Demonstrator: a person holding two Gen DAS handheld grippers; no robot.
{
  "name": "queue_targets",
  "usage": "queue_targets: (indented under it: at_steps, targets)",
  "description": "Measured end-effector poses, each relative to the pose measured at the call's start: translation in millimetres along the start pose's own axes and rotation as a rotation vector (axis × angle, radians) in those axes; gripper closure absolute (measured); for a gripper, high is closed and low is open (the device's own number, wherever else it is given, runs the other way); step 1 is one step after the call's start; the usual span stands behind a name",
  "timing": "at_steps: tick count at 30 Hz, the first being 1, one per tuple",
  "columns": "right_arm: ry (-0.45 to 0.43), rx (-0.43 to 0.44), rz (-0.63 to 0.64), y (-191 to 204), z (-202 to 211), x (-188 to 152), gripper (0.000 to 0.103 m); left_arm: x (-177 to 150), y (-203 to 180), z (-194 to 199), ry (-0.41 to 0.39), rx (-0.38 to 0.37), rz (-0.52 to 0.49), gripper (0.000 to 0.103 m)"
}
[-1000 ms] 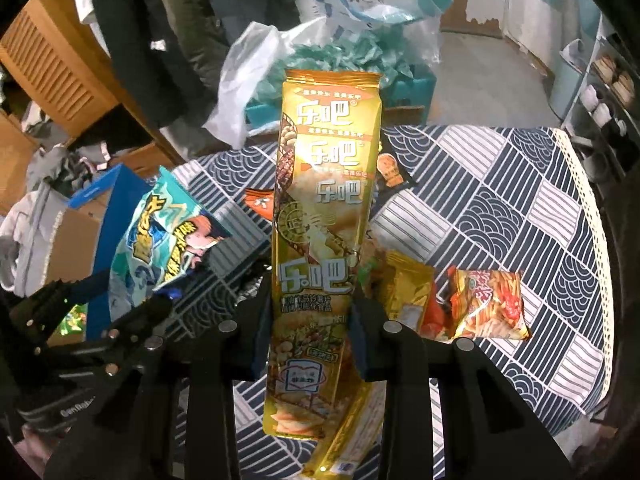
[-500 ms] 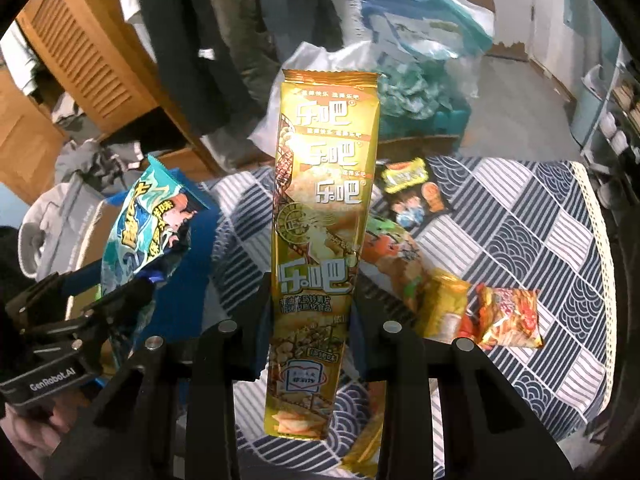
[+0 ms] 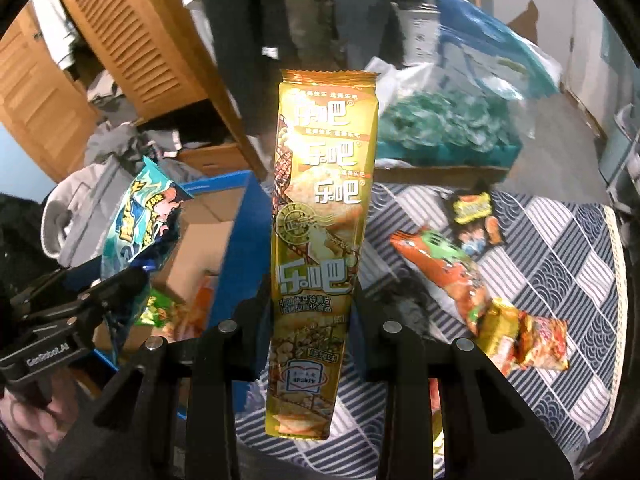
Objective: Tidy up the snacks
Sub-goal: 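Carry the teal bag and yellow bar over the cardboard box with both tools, then lower the teal bag and yellow bar into the box and open both tools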
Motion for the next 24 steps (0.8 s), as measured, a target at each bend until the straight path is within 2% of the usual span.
queue_targets:
  at_steps: [12, 17, 24]
  targets:
    - [0.004, 0.067, 0.074, 62.4, -12.5, 12.4, 0.072, -12.7, 69.9, 1.2, 0.016, 0.096, 0.100, 0.031]
    - [0.016, 0.098, 0.087, 84.6, -19.1, 13.6, 0.072, -26.8, 91.0, -15.5, 0.069, 0.138, 0.137, 0.031]
    - [0.051, 0.148, 0.094, 113.7, -34.3, 12.0, 0.072, -41.3, 112.0, -30.8, 0.147, 0.144, 0.218, 0.031]
Point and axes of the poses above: each gripper's, at about its wrist camera, not at the fingertips, and z roughly against the way its jaws point, y to its left, x to its top, the point moved 5 cm from there along -z, roughly the way its jaws point, and after that the axes turned 6 degrees about -y, right-handed, at the moved point
